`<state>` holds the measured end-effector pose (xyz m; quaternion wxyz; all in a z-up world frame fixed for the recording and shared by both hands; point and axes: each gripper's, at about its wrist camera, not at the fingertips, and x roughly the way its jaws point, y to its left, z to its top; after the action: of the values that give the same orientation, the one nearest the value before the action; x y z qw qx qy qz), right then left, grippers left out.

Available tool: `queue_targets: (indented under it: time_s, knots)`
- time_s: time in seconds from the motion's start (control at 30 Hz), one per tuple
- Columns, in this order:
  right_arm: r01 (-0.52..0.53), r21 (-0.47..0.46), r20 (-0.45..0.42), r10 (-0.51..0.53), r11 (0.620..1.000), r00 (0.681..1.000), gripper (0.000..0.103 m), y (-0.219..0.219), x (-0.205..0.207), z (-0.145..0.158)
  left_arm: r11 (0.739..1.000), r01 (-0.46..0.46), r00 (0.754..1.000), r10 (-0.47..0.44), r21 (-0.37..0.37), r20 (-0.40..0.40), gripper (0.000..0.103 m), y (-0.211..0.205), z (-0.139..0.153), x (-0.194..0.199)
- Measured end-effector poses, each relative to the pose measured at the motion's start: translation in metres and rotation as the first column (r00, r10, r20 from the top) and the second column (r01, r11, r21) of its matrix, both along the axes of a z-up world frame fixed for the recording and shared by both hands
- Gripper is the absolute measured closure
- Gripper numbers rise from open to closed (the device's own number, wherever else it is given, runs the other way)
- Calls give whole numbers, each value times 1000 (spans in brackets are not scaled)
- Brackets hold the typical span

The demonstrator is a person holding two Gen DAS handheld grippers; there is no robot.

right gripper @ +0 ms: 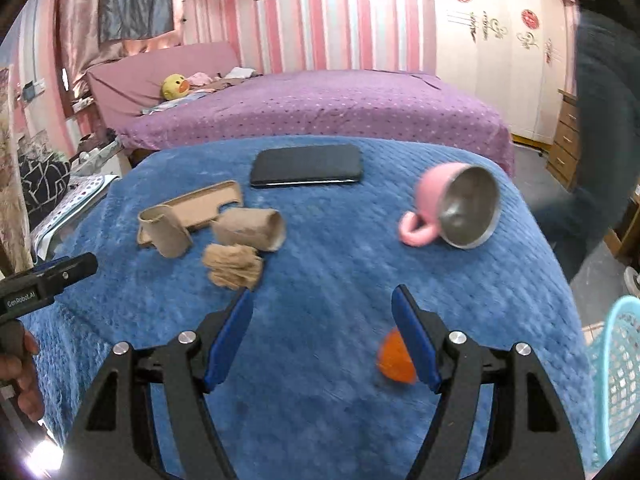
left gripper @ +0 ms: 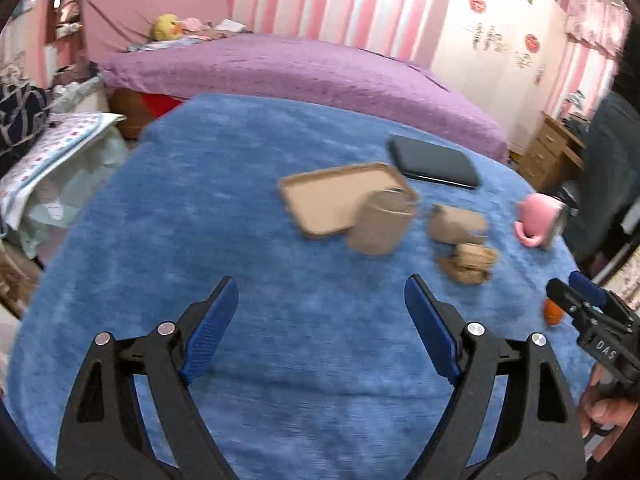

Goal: Collect trash
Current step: 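Grasp the crumpled brown paper with the right tool while the left tool grasps the paper cup sleeve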

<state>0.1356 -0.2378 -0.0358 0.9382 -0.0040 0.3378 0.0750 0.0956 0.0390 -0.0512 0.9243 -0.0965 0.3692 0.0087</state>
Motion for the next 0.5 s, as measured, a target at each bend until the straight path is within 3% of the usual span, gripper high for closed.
queue_targets:
  time_s: [0.1,0.27,0.5]
  knots:
    - [-21,5,-18,21,1000,1000,32,16,13,-8,999,-35,999,35,-9,-8,20,18,-3,2]
    - [-64,29,-26,65,998,998,32,47,27,-16,998,-36,999,37,52,-19,19,24,-9,11]
    - [-62,40,-80,65,997,995,33,71,54,-31,1000,-20,999,20,14,-27,19,25,-16,20]
